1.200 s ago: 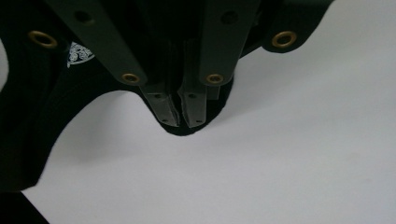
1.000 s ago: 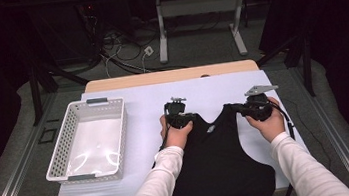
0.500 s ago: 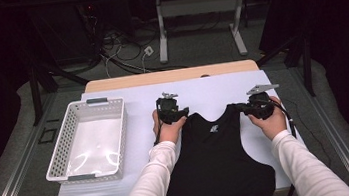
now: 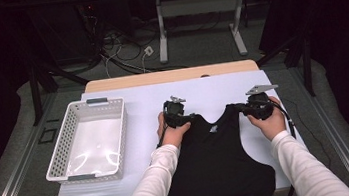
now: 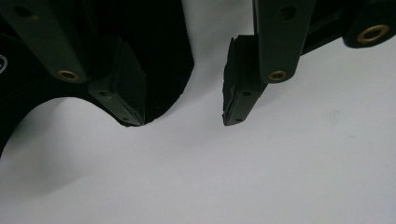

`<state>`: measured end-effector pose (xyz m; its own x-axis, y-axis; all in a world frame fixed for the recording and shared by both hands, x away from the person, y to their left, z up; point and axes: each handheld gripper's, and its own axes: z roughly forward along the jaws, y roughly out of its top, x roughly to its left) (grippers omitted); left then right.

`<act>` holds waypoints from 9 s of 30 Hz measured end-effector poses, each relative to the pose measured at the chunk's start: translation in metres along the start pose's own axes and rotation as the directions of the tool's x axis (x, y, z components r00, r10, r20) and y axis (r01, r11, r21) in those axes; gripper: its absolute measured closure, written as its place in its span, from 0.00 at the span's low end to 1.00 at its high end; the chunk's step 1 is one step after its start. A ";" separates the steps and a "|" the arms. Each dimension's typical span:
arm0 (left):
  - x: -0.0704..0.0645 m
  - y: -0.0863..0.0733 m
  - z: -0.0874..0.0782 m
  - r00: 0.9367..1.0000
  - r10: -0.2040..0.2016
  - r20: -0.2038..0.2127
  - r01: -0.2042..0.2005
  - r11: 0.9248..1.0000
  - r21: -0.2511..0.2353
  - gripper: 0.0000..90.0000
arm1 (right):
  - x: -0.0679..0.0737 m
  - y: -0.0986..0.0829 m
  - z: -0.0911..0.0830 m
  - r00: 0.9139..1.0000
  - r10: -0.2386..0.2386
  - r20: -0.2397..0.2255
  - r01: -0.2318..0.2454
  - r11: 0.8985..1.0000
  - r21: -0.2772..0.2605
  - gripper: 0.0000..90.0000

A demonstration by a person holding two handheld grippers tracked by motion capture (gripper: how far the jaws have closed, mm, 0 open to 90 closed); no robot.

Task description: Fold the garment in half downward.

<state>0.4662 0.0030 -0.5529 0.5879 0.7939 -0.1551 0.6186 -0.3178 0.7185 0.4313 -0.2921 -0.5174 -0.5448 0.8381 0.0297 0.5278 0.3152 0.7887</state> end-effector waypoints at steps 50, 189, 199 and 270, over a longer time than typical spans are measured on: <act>0.012 0.012 -0.033 0.992 -0.123 -0.038 0.120 0.990 -0.075 0.96 | 0.008 0.010 0.009 1.000 0.002 -0.029 -0.002 1.000 0.000 0.95; -0.070 -0.140 -0.162 0.956 -0.053 0.288 0.095 0.986 -0.135 0.79 | 0.102 -0.106 -0.122 0.950 -0.023 -0.311 -0.008 0.995 -0.097 0.76; -0.061 -0.139 -0.159 0.968 -0.063 0.243 0.100 0.985 -0.141 0.66 | 0.099 -0.109 -0.115 0.962 -0.028 -0.270 -0.001 0.994 -0.106 0.69; -0.018 -0.168 -0.166 0.988 -0.154 0.019 0.153 0.987 0.051 0.91 | 0.057 -0.143 -0.120 0.999 0.026 -0.020 -0.027 0.999 -0.018 0.58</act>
<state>0.2647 0.1283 -0.5584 0.4953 0.8232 -0.2774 0.7273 -0.2183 0.6507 0.2468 -0.3431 -0.5549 -0.5440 0.8367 0.0629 0.5305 0.2849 0.7983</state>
